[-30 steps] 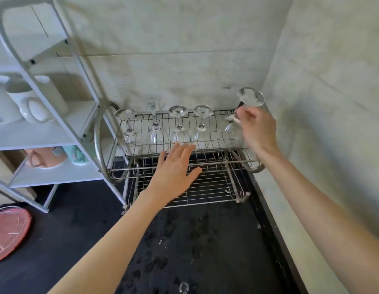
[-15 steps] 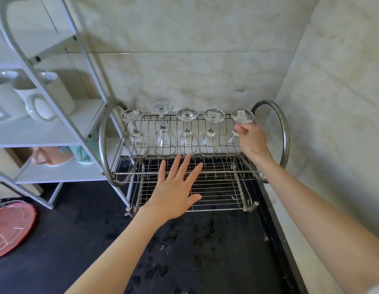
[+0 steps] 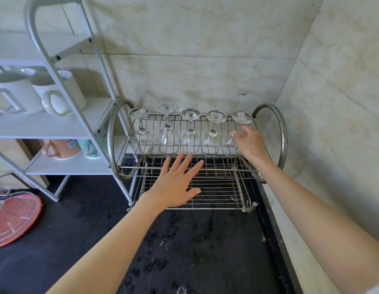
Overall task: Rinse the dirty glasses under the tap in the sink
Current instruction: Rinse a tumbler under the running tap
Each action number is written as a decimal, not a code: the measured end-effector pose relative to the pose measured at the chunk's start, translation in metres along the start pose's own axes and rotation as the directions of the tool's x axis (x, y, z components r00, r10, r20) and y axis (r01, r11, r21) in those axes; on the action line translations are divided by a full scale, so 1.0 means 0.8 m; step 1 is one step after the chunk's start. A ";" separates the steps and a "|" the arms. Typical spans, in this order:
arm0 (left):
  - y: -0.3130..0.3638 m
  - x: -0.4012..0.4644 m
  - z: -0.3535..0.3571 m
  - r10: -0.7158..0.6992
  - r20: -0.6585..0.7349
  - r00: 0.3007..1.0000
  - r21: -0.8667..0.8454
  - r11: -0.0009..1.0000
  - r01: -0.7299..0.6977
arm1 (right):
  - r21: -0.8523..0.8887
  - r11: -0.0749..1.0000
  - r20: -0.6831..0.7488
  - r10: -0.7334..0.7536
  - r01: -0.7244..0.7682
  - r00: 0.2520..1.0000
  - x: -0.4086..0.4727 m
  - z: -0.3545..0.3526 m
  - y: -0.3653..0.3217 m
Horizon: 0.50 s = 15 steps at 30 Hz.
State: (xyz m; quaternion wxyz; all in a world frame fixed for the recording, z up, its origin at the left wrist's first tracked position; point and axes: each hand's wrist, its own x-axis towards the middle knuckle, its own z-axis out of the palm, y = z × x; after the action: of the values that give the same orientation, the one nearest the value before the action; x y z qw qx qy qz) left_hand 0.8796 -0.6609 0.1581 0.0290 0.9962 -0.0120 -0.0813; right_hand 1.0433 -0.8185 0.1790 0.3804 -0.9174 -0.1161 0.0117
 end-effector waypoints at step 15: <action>-0.010 -0.261 0.079 -0.340 -0.301 0.891 -0.146 0.940 0.309 | -0.280 0.686 0.462 -0.516 0.671 0.721 -0.306 0.065 -0.059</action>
State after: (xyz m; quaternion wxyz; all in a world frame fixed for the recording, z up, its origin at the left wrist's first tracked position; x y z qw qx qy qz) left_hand 0.6632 -0.6507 0.1288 0.0635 0.9815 0.1632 0.0781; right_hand 0.7899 -0.8043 0.1590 0.1246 -0.8700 -0.4765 0.0214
